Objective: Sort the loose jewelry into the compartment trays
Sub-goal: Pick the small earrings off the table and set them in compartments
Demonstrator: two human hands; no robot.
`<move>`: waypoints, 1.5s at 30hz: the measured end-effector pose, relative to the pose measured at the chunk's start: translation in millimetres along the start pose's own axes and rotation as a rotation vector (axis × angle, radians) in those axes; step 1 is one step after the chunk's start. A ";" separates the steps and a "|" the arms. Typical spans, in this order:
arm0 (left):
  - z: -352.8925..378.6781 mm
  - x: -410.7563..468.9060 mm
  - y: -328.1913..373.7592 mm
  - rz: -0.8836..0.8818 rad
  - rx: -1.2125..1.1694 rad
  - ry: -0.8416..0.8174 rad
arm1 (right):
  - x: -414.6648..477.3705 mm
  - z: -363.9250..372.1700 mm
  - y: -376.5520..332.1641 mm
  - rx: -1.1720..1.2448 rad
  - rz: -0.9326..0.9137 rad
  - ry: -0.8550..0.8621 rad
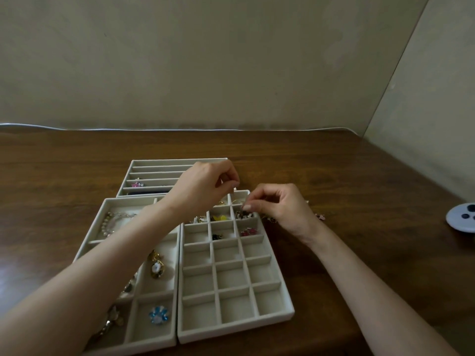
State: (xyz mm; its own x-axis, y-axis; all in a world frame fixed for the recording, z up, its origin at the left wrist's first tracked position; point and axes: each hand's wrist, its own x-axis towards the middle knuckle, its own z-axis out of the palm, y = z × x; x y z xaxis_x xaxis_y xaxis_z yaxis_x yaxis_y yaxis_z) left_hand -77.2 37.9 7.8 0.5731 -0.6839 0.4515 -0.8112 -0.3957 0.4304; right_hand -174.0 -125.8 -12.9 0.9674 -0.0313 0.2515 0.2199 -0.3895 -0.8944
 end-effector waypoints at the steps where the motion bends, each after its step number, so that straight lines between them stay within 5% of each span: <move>1: -0.5 0.3 -0.6 -0.009 -0.001 0.005 | 0.1 4.7 0.0 -0.037 -0.023 -0.020; 9: 0.8 2.1 -6.7 -0.048 0.006 -0.010 | -2.0 28.0 3.4 -0.344 -0.257 -0.011; 16: 2.0 1.1 -4.8 -0.026 -0.006 -0.049 | -0.9 0.5 0.7 -0.417 -0.198 0.304; 22: 7.0 -0.2 -0.1 0.018 -0.023 -0.101 | -2.1 -38.7 6.2 -0.246 0.026 0.448; 28: 10.4 -1.5 2.2 0.068 -0.030 -0.125 | 2.4 -56.9 11.3 -0.543 0.107 0.244; 45: 14.7 -3.7 3.1 0.114 -0.018 -0.136 | -3.7 -55.5 18.3 -0.723 0.251 -0.004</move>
State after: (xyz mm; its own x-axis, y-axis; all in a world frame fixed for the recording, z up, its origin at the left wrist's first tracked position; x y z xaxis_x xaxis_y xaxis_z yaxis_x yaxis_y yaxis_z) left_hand -83.5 30.2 -4.0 0.4558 -0.8008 0.3885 -0.8670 -0.3008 0.3972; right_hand -180.5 -183.9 -9.7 0.9782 -0.1955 0.0694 -0.1425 -0.8765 -0.4598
